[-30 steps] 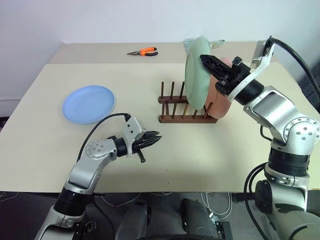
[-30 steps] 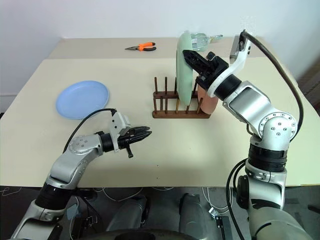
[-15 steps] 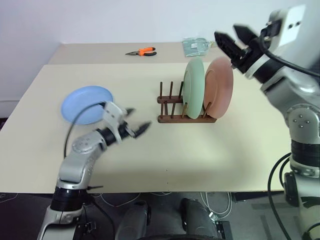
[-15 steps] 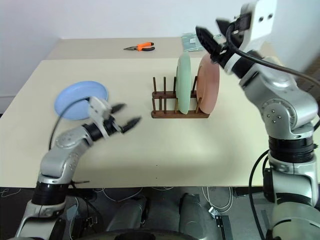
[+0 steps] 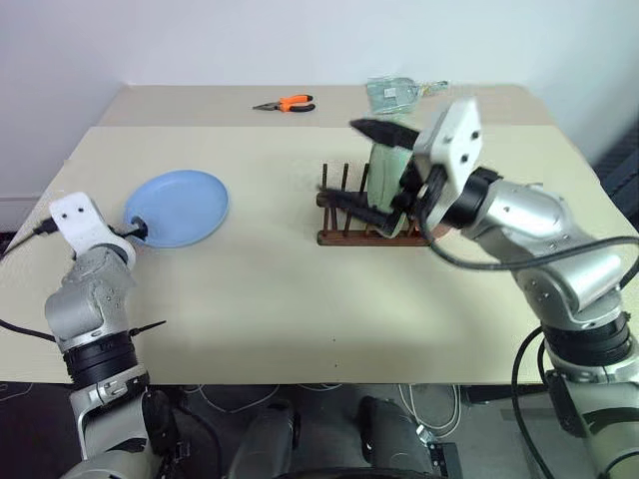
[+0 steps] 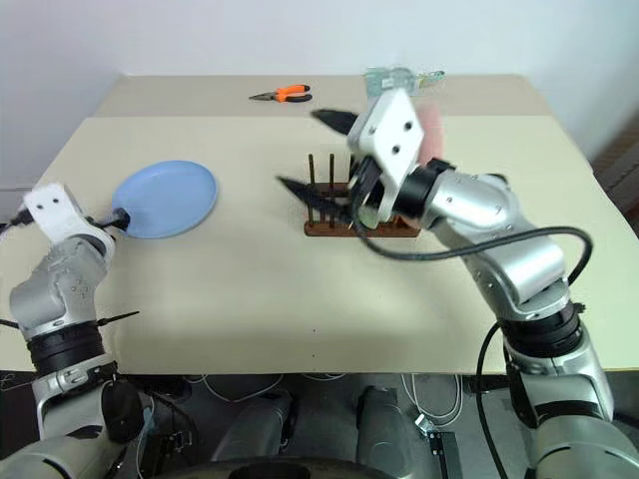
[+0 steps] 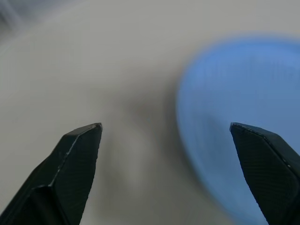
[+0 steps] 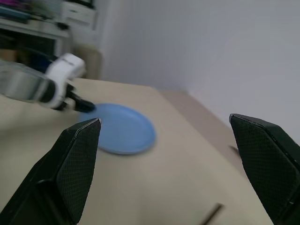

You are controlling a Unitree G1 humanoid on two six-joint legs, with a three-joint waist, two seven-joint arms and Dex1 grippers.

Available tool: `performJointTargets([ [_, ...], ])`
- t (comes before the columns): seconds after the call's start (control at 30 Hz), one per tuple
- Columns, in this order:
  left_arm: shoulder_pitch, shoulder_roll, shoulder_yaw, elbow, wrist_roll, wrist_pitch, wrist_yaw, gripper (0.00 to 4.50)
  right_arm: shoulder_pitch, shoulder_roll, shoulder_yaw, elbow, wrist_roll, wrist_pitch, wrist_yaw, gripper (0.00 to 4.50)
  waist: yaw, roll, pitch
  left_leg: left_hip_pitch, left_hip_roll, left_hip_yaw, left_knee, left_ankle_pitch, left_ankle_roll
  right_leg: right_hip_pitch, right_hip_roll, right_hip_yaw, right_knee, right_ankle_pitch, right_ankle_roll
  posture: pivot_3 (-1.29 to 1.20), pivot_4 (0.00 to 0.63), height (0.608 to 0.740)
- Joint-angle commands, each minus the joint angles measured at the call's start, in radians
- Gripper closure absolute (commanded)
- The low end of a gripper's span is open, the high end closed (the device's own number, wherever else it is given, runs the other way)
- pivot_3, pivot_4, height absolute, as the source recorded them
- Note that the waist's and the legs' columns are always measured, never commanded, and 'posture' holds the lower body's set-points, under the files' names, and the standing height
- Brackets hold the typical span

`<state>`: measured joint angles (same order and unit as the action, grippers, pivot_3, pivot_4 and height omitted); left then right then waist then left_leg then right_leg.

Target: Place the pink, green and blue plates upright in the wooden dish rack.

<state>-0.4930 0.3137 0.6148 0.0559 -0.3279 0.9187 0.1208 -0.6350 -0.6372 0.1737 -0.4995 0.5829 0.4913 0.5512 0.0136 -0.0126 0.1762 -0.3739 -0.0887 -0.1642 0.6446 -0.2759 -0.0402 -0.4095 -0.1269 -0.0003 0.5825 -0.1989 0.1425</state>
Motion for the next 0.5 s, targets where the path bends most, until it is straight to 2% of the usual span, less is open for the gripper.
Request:
performJointTargets([
  [0.03, -0.063, -0.015, 0.079, 0.031, -0.088, 0.024, 0.004, 1.8, 0.036, 0.009, 0.021, -0.062, -0.053, -0.02, 0.032, 0.0, 0.001, -0.002, 0.0, 0.0, 0.0, 0.0, 0.0, 0.0, 0.0, 0.0, 0.0, 0.0, 0.0, 0.0, 0.0, 0.0, 0.15, 0.74],
  [0.2, -0.123, -0.026, 0.117, 0.108, -0.139, -0.009, 0.014, 4.44, 0.085, -0.007, 0.086, -0.046, -0.205, -0.068, 0.07, 0.0, -0.002, -0.002, 0.0, 0.0, 0.0, 0.0, 0.0, 0.0, -0.001, 0.0, 0.0, 0.0, 0.0, -0.001, 0.001, 0.0, 0.15, 0.74],
  [0.27, -0.124, -0.025, 0.068, 0.079, -0.139, -0.059, -0.029, 4.48, 0.079, -0.006, 0.1, -0.024, -0.265, -0.088, 0.077, 0.0, -0.002, -0.002, 0.0, 0.0, 0.0, 0.0, 0.0, 0.001, -0.001, 0.0, 0.0, 0.0, 0.001, -0.001, 0.001, 0.0, 0.15, 0.74],
  [0.37, -0.124, -0.04, -0.046, -0.07, -0.17, -0.138, -0.151, 4.48, 0.027, -0.01, 0.154, 0.041, -0.384, -0.139, 0.111, 0.0, -0.001, -0.004, 0.001, 0.0, 0.0, 0.0, 0.0, 0.001, -0.002, 0.0, 0.0, 0.0, 0.0, 0.0, 0.0, 0.0, 0.15, 0.74],
  [0.5, -0.146, -0.055, -0.148, -0.231, -0.214, -0.127, -0.204, 4.48, -0.066, 0.029, 0.225, 0.149, -0.536, -0.248, 0.13, 0.0, -0.004, -0.007, 0.002, 0.0, 0.0, 0.0, 0.0, 0.001, -0.003, 0.0, 0.0, 0.0, 0.0, 0.001, -0.002, 0.0, 0.15, 0.74],
])
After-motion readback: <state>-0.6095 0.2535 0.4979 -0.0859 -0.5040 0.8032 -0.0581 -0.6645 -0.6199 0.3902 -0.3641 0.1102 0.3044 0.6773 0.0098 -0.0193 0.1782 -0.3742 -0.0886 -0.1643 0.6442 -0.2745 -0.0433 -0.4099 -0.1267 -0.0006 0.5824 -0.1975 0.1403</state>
